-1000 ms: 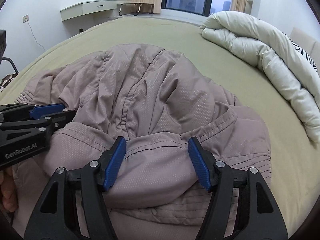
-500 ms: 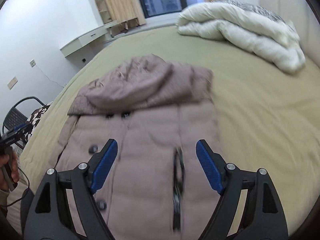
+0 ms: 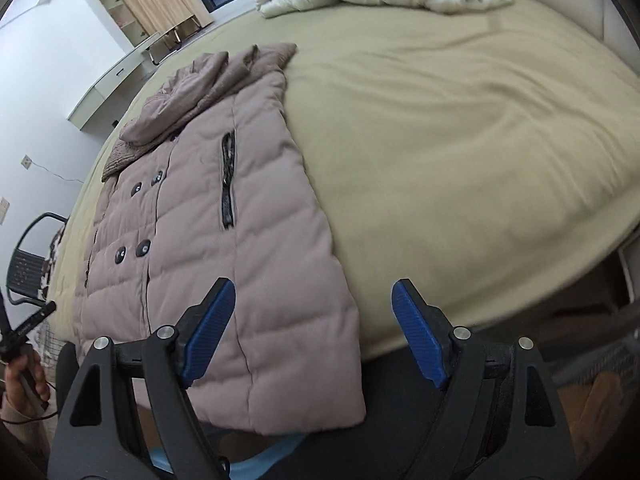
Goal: Fold large clothes
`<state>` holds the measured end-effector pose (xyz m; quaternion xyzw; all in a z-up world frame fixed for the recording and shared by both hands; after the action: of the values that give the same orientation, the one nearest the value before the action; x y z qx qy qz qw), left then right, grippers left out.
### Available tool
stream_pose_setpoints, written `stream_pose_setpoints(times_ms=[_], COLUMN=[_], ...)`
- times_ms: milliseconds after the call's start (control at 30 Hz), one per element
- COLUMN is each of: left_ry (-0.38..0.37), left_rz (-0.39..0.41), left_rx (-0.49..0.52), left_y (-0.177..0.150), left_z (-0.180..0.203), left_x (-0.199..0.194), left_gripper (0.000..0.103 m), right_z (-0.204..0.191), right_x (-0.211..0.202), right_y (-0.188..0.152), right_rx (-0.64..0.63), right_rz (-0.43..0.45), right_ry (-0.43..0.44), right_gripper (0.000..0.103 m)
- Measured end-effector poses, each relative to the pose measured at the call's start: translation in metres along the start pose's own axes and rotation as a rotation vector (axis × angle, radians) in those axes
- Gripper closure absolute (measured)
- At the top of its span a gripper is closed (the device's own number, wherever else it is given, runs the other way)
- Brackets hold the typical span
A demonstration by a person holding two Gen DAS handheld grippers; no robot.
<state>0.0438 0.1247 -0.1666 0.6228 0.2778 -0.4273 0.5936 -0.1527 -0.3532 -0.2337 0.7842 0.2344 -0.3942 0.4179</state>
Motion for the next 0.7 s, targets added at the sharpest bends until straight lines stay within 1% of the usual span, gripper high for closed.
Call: stream_pose_setpoints(times_ms=[33, 100, 200, 233, 267, 367, 400, 467, 533, 567, 600, 700], left_ry=[-0.022, -0.042, -0.017, -0.019, -0.029, -0.057, -0.057, -0.066, -0.094, -0.104, -0.115, -0.145], left_rz=[-0.019, -0.048, -0.056, -0.065, -0.074, -0.116, -0.126, -0.137, -0.157, -0.165, -0.169, -0.204], left_rx=[-0.018, -0.059, -0.045, -0.042, -0.047, -0.064, -0.063, -0.061, -0.064, -0.067, -0.072, -0.074], left_y=[-0.004, -0.011, -0.019, -0.022, -0.026, -0.039, -0.044, -0.050, -0.055, -0.057, -0.057, -0.061], left_z=[-0.001, -0.005, -0.009, -0.009, -0.010, -0.012, -0.011, -0.009, -0.006, -0.005, -0.004, -0.003], left_x=[0.004, 0.009, 0.008, 0.009, 0.009, 0.014, 0.016, 0.018, 0.023, 0.026, 0.027, 0.036], left_gripper=[0.011, 0.011, 0.011, 0.011, 0.011, 0.011, 0.011, 0.011, 0.011, 0.011, 0.011, 0.011], right_z=[0.008, 0.014, 0.017, 0.018, 0.016, 0.020, 0.022, 0.020, 0.018, 0.017, 0.016, 0.007], right_x=[0.001, 0.009, 0.020, 0.024, 0.028, 0.042, 0.042, 0.042, 0.042, 0.042, 0.042, 0.044], right_y=[-0.006, -0.010, -0.018, -0.023, -0.022, -0.031, -0.033, -0.033, -0.033, -0.032, -0.032, -0.029], right_rx=[0.015, 0.032, 0.040, 0.040, 0.037, 0.040, 0.030, 0.020, 0.011, 0.003, -0.003, -0.023], right_rz=[-0.016, -0.061, -0.122, -0.148, -0.169, -0.237, -0.235, -0.238, -0.252, -0.263, -0.277, -0.310], right_ry=[0.008, 0.013, 0.073, 0.104, 0.116, 0.128, 0.121, 0.139, 0.162, 0.174, 0.190, 0.217], right_gripper=[0.022, 0.022, 0.022, 0.022, 0.022, 0.022, 0.023, 0.024, 0.032, 0.038, 0.043, 0.044])
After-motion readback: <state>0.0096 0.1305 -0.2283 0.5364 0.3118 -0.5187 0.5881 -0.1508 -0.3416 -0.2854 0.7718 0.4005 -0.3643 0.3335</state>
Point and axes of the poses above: each gripper's, at about its wrist camera, not at the fingertips, and x roughly the way its jaws point, z to its right, y to its top, the point moved 6 cm from there along x, roughly the way its jaws point, and after that the axes turned 3 degrees about x, right-handed, at the moved point
